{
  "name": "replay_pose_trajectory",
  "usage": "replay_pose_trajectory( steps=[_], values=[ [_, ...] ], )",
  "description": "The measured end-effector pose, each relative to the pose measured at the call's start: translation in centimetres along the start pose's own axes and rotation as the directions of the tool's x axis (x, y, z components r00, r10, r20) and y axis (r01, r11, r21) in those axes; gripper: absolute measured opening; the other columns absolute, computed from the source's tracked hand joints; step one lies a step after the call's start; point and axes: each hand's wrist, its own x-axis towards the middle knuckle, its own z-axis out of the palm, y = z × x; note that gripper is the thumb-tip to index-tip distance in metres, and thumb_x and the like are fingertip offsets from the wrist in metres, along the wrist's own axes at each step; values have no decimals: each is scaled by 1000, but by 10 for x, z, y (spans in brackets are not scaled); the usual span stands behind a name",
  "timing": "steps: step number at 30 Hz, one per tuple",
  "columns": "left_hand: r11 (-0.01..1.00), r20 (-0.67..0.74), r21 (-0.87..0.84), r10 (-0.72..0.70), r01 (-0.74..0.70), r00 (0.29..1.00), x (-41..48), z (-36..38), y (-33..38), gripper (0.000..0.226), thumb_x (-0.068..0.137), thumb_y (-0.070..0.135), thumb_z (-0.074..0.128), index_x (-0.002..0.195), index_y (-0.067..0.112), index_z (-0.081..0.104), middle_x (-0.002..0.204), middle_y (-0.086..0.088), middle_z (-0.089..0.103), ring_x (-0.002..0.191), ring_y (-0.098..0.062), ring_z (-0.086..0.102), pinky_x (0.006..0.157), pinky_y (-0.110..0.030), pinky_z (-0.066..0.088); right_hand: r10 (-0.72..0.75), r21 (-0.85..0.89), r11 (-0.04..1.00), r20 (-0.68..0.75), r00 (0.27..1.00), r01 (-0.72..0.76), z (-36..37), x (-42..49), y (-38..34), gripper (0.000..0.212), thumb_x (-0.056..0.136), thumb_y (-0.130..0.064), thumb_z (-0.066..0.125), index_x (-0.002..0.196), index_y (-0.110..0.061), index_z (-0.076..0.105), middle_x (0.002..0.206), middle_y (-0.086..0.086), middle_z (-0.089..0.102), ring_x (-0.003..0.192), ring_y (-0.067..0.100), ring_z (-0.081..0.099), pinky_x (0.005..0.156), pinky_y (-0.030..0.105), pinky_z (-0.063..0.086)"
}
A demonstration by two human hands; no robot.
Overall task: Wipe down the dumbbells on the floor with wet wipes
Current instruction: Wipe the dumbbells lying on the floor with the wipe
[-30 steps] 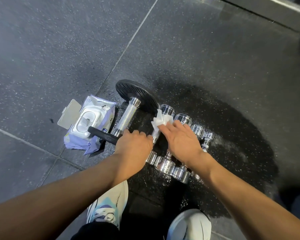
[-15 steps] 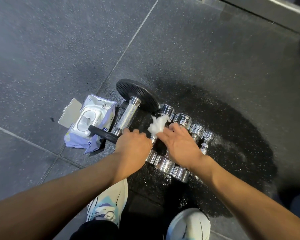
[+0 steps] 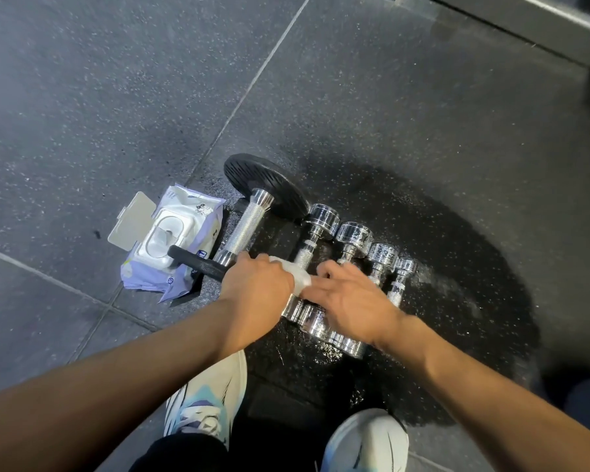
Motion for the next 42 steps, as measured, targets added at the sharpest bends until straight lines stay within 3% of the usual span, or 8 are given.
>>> replay_pose_trajectory(
  steps=[6,10,14,20,27,32,36,42],
  values=[
    [1000,-49,-8,1,-1,999,-3,2,-1,39,92,32,66,128,20,57,123,-3,61,116,-24,54,102,-46,41,267,-126,952,-105,958,-279,-7,15,10,45,94,-15,49,137,-23,55,113,-3,62,103,21,45,87,37,45],
    [1000,-45,1,5,-5,999,-1,3,0,40,93,33,66,129,20,57,126,-3,61,117,-24,53,102,-45,41,116,34,993,-108,987,-113,7,4,-5,31,92,-9,51,115,-21,68,94,-5,66,88,17,49,79,36,52],
    [1000,-24,-10,1,-1,1000,2,4,0,41,92,35,68,130,22,58,126,-3,62,117,-23,53,100,-44,41,-4,8,1000,-100,995,5,12,2,2,46,82,-4,59,123,-24,65,111,-7,68,95,18,53,77,35,49],
    [1000,-52,14,3,-2,999,0,4,0,39,93,33,66,129,21,56,124,-3,60,117,-24,53,101,-46,41,266,-51,959,-171,949,-278,2,19,12,52,93,-9,42,142,-25,51,128,-6,59,99,16,44,88,32,43],
    [1000,-59,-6,24,-24,998,2,6,0,36,94,31,65,128,20,57,124,-3,62,116,-23,54,99,-44,42,-4,136,990,-223,975,35,14,14,-1,18,98,-16,54,111,-16,67,106,-2,65,102,18,53,93,35,52],
    [999,-119,17,39,-37,992,-2,8,-1,37,95,32,64,128,16,56,123,-4,61,117,-25,54,99,-44,43,248,80,969,-329,911,-235,-13,45,-7,23,101,-19,57,124,-14,56,97,4,70,92,22,57,84,30,48],
    [999,-88,12,44,-43,995,1,8,-1,40,92,34,68,127,17,56,124,-5,60,117,-25,54,100,-45,42,442,130,897,-241,864,-423,-19,60,-8,34,105,-26,47,136,-13,45,109,6,68,99,25,61,85,32,48],
    [999,-74,19,45,-44,996,4,10,-1,40,91,32,70,126,18,57,123,-4,61,117,-25,53,101,-45,42,660,96,749,-33,750,-655,-10,62,-27,42,110,-43,31,135,-11,39,93,12,70,76,29,64,60,35,45]
  ],
)
